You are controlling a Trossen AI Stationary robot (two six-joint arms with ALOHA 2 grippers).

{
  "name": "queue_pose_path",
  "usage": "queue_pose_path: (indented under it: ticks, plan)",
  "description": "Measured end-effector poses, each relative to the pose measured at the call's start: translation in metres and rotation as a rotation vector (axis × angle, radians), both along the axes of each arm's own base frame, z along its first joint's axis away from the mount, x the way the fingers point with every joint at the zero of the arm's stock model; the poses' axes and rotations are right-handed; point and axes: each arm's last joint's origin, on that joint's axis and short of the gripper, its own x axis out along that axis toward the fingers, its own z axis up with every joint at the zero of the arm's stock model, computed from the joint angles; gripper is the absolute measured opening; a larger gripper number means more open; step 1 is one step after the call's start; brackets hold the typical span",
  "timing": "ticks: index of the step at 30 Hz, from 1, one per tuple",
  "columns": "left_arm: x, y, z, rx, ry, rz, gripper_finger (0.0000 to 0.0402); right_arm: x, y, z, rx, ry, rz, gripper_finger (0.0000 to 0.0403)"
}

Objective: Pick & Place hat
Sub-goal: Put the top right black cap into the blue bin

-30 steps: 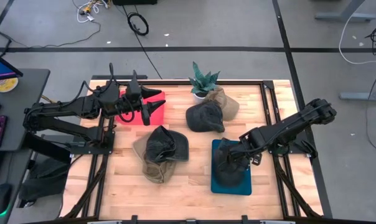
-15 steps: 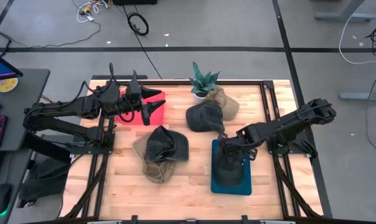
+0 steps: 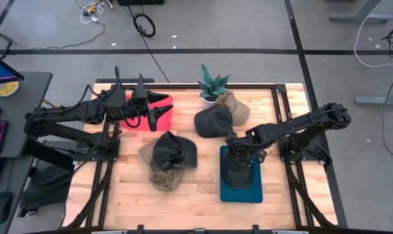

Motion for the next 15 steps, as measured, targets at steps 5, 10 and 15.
queue_pose_path:
  ticks: [5,10,15]
  plan:
    - [0.000,0.000,-0.001,0.000,0.005,0.000,0.0224,0.001,-0.003,0.000,0.019,-0.014,-0.129,0.0055]
    - [0.000,0.000,0.000,0.000,0.005,0.000,0.0224,-0.002,-0.007,0.003,-0.119,-0.067,-0.330,0.0106]
    - [0.000,0.000,0.000,0.000,0.005,0.000,0.0224,-0.005,-0.008,0.024,-0.162,-0.057,-0.410,0.0163]
